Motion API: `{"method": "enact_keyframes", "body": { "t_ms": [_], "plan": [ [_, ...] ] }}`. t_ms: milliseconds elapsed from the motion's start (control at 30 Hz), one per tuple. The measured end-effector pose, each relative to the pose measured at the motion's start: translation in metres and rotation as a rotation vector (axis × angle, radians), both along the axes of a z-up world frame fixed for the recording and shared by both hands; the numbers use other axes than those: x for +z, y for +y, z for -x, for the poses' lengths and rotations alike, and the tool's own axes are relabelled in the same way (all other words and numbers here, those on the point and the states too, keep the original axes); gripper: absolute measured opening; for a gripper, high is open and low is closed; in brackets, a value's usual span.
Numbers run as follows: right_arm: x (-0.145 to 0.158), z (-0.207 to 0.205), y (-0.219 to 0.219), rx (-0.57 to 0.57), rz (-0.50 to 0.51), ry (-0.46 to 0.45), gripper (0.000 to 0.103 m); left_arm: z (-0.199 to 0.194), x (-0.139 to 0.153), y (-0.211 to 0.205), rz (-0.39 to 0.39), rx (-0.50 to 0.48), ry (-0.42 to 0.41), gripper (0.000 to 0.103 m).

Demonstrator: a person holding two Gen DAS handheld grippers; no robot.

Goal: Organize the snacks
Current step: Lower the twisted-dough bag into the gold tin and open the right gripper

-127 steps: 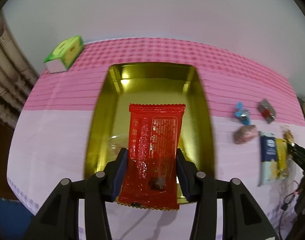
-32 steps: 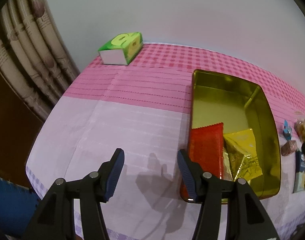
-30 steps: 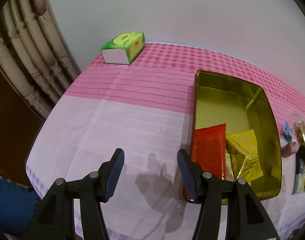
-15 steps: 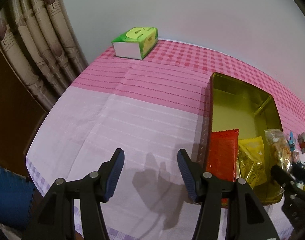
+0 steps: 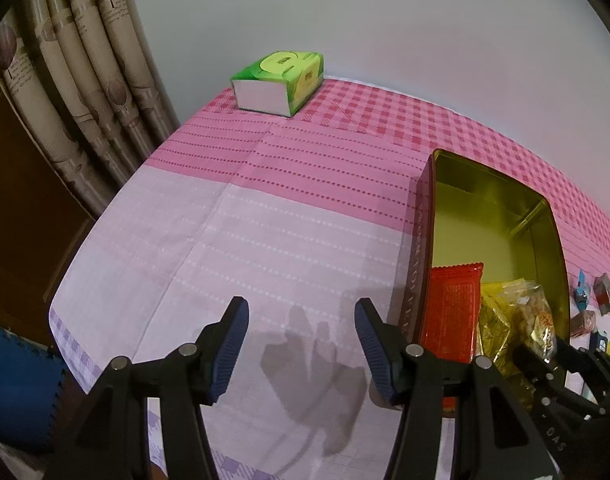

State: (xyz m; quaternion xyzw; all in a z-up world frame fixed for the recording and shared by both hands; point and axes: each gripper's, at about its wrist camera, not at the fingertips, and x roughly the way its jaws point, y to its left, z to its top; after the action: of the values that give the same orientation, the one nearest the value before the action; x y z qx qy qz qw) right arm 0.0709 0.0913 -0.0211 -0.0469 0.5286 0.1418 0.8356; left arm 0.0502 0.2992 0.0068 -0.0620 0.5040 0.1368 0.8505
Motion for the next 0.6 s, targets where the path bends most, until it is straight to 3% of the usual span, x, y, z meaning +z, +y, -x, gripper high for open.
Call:
{"method": "enact_keyframes", "body": {
  "t_ms": [533, 600],
  "plan": [
    [-0.0016, 0.0017, 0.0028, 0.027, 0.008, 0.016, 0.043, -0.0007, -0.0020, -0.0018, 0.003, -0.005, 0.008, 0.056],
    [0.0014, 0.0032, 0.0017, 0.031, 0.005, 0.012, 0.048, -0.0010, -0.0024, -0.0024, 0.001, -0.005, 0.010, 0.056]
  ]
}}
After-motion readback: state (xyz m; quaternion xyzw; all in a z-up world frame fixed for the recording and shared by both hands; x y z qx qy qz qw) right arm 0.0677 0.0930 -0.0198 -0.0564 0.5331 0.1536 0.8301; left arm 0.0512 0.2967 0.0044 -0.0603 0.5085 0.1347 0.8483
